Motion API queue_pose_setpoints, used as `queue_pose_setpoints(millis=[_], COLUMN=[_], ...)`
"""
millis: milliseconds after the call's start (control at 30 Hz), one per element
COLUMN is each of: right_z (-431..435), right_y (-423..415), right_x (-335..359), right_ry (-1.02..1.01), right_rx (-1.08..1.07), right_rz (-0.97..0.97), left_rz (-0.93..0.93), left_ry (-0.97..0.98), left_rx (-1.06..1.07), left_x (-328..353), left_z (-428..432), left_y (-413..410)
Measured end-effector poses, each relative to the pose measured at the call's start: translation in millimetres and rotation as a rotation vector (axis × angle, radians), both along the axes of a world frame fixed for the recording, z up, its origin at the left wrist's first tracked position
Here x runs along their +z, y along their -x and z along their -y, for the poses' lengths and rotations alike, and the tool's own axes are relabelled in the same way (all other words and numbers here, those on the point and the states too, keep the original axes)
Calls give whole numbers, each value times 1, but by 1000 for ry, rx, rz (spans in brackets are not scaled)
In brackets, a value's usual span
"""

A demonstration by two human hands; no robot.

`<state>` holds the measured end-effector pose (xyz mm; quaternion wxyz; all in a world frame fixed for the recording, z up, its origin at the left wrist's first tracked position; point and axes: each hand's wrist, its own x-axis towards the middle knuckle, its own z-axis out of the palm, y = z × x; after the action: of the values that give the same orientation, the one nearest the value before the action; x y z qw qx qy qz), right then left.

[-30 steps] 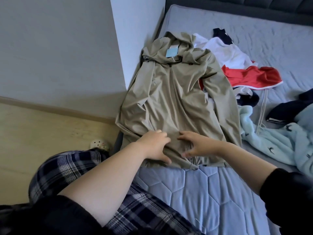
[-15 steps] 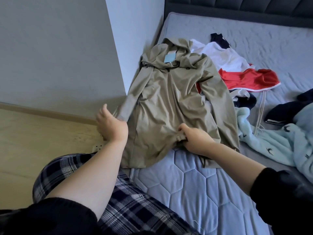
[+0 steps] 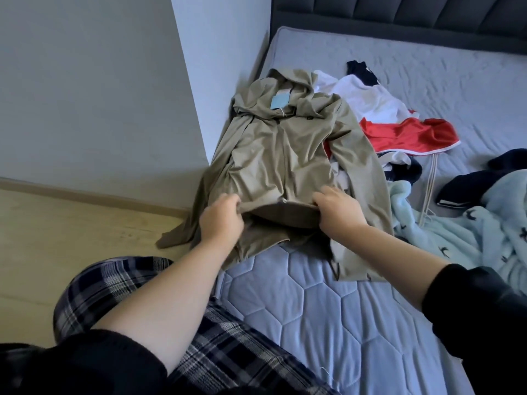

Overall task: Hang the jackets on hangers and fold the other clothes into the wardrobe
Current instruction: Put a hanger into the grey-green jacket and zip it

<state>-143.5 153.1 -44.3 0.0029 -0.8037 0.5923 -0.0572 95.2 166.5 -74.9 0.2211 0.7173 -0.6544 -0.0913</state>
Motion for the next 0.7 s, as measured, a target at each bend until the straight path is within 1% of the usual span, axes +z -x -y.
queue_pose_setpoints(millis=[33, 100, 167, 200, 233, 267, 300, 367, 400, 433, 467, 500, 567, 633, 667, 700], right_z=[-1, -1, 0, 2, 2, 5, 9, 12, 14, 14, 16, 18, 22, 29, 34, 37], right_y=[8, 22, 30, 31, 31, 30, 29, 26, 26, 26, 27, 27, 27, 30, 33, 35], right_x=[-4, -9, -11, -11, -11, -13, -16, -25, -26, -23, -20, -15, -5, -2, -1, -1], right_ry=[37, 35, -94, -222, -372, -500, -585, -636, -625, -630, -649, -689, -762, -770, -750, -681], right_rx=[-10, -167, -422, -536, -614, -670, -732, -873, -923, -954, -970, -959, -874, -820, -810, -846], right_rz=[-47, -110, -41, 45, 195, 402, 644, 1208, 1422, 1570, 1664, 1742, 1843, 1931, 1951, 1958], left_rz=[-40, -96, -90, -80, -81, -95, -121, -161, -102, -5, 91, 130, 51, -71, -163, -297], left_ry=[60, 53, -13, -32, -44, -62, -84, -191, -257, -305, -342, -343, -307, -279, -289, -322], left_rx=[46, 141, 228, 261, 272, 259, 211, 35, -72, -154, -185, -156, 78, 406, 547, 653], left_x=[2, 1, -2, -4, -4, -5, -4, -2, -1, -3, -7, -10, -10, -4, -2, -1], left_z=[2, 2, -1, -2, -3, -3, -4, -5, -8, -10, -12, -13, -13, -13, -12, -11], left_y=[-6, -13, -16, -17, -18, -19, -19, -22, -23, -26, -28, -30, -33, -42, -48, -56])
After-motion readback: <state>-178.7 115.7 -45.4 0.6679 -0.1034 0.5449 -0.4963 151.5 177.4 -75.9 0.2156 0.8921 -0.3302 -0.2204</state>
